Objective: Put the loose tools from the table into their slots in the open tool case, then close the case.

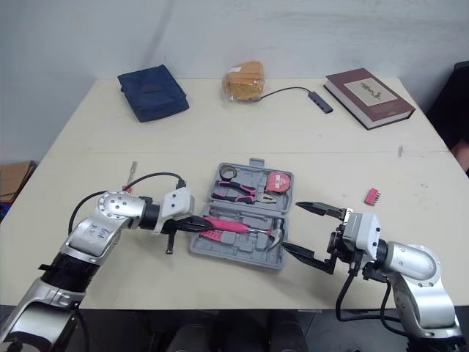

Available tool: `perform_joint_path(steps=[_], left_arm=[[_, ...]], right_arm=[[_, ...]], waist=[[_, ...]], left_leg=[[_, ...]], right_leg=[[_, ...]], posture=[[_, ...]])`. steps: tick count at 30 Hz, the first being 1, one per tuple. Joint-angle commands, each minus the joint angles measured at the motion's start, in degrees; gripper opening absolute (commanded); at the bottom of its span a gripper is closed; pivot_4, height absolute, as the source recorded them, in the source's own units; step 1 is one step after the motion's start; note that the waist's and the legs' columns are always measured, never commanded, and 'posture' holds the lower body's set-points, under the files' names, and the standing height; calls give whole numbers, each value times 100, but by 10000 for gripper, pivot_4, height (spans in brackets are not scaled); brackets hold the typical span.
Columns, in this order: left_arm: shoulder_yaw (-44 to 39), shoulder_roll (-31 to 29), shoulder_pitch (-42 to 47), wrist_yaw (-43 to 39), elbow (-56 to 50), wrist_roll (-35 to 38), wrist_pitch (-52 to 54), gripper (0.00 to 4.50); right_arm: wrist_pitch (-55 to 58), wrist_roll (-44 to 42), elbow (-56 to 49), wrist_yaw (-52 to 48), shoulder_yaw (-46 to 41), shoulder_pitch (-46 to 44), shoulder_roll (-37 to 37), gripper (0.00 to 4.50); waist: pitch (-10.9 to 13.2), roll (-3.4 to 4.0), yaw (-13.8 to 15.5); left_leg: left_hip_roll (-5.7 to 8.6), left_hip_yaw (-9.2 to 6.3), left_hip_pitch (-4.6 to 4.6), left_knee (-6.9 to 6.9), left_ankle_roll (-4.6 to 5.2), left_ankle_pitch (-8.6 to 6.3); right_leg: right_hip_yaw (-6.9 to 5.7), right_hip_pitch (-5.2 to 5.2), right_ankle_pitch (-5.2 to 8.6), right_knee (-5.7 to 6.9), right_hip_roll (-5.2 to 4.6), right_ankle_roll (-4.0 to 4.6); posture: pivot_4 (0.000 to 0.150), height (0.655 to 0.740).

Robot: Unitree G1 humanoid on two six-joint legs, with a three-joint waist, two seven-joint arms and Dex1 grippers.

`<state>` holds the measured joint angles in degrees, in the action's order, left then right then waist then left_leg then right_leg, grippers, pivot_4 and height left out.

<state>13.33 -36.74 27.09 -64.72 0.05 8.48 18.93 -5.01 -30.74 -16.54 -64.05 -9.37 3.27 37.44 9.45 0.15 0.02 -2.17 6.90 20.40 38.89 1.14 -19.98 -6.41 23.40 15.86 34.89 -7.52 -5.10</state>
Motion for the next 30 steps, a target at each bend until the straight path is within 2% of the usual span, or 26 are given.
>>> perform_joint_path(steps=[1,6,8,9,13,14,15,17,21,23,26,30], left_arm=[[-1060,322,-115,-188,-179,1164,-468,158],[-2300,-46,-846,-277,72,1744,-856,158],[-2737,-210,-1270,-250,188,1771,-1104,5100],[-2934,-274,-1453,-206,248,1775,-1167,7962],[-3807,-242,-2055,558,328,1747,-1459,27712],[-4028,-202,-2222,759,304,1778,-1476,29885],[-4193,-187,-2417,906,278,1738,-1540,35980],[-4518,-177,-2839,1125,179,1702,-1607,44816],[-5354,-38,-3389,1772,165,1953,-1464,44816],[-5739,15,-3651,2059,350,1960,-1485,44816],[-5988,200,-4087,2229,358,1998,-1483,44816],[-5921,382,-4389,2237,315,1930,-1603,44816]], right_arm=[[-89,-150,-87,100,-495,83,95,45000],[-170,-272,-90,-163,-1261,784,346,45000],[-285,-272,27,-191,-1651,1040,362,45000],[-341,-270,126,-170,-1842,1136,346,45000],[-788,-57,765,97,-2602,1441,176,45000],[-920,-20,989,179,-2797,1516,112,45000],[-1099,46,1219,263,-2968,1575,51,45000],[-1395,140,1624,339,-3210,1703,-31,45000],[-1849,340,2399,767,-3660,1925,-194,45000],[-2035,456,2915,969,-3832,2122,-299,45000],[-2093,965,3506,1770,-3945,2372,-403,45000],[-2255,1030,3562,1995,-3732,2316,-448,45000]], waist=[[49,-12,4],[74,-32,3],[75,-30,-9],[76,-31,-10],[90,-54,10],[93,-58,27],[93,-58,38],[92,-56,52],[92,-55,43],[91,-54,28],[88,-49,17],[86,-42,-28]], left_leg=[[0,1,4,1,3,2],[0,-8,27,6,-7,9],[0,-3,26,1,-5,8],[1,0,26,0,-3,7],[5,4,27,2,11,-3],[5,-2,27,3,24,-11],[5,-5,27,2,30,-24],[3,-6,25,0,5,-41],[3,1,17,-52,-3,-38],[3,3,11,-71,-42,-15],[1,4,6,-87,-44,-16],[2,16,2,-89,-17,-37]], right_leg=[[2,5,0,4,-2,0],[-9,22,-1,9,-4,-1],[-9,21,-1,-2,-1,-1],[-9,20,-2,-5,-1,-3],[-10,16,-10,-20,-7,-16],[-6,11,-10,-24,-10,-17],[-6,11,-11,-26,-13,-16],[-2,12,-10,-31,-15,-15],[0,17,-8,-53,-13,-10],[-1,17,-6,-62,-10,-8],[-4,16,-3,-72,-5,-3],[10,15,-5,-79,-6,-5]], posture=[[1500,7400],[1500,7400],[1500,7400],[1500,7400],[1500,7400],[1500,7400],[1500,7400],[1500,7400],[1500,7400],[1500,7400],[1500,7400],[1500,7400]])
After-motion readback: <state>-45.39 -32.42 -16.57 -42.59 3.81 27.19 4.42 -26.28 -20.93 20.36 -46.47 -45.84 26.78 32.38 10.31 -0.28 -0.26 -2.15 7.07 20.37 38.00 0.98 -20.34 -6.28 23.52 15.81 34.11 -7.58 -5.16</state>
